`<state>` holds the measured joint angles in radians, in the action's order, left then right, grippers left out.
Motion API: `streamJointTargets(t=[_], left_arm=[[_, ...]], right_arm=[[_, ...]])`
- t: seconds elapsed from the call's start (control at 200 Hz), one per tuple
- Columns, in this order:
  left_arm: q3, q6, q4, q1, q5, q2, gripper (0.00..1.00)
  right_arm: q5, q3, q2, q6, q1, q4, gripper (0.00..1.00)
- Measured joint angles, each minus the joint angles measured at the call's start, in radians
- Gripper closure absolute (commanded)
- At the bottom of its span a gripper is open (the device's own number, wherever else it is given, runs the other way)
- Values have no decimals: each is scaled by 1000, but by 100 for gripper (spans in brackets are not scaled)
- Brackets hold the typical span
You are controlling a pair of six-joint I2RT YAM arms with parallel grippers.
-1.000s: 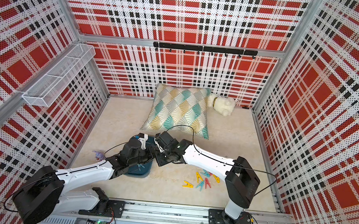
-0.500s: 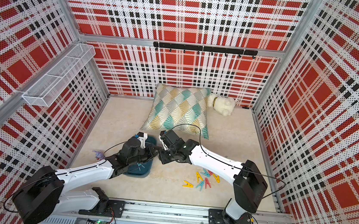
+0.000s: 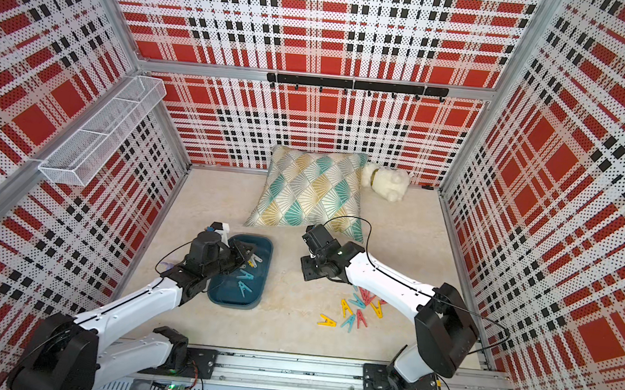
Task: Put the clothespins into the storage box
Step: Place the clothespin in the storage box.
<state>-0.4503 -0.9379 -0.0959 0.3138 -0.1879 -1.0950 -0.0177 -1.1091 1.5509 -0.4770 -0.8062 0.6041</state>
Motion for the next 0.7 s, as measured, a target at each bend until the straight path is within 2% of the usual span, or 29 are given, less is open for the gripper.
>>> streamJointTargets(t=[0.236,0.461,0.496,0.556,0.591,0.636,0.696], left_arm=[[-34,77,37,-111,-3,-64,100],[-87,113,23,-130,-3,-201,100],[-97,116,18,-129,-4,-222,93],[-110,121,13,-122,-4,-250,72],[-117,125,10,-118,-2,-262,63],[-125,129,7,-108,3,-274,55],[-134,136,4,-92,7,-281,50]], right_arm=[[-27,-3,120,41,24,-5,55],[-44,-16,201,74,37,-9,55],[-46,-23,208,77,40,-9,55],[-48,-34,217,85,46,-11,55],[-48,-40,220,89,49,-12,55],[-49,-47,223,95,50,-13,56],[-50,-56,226,100,53,-14,57]])
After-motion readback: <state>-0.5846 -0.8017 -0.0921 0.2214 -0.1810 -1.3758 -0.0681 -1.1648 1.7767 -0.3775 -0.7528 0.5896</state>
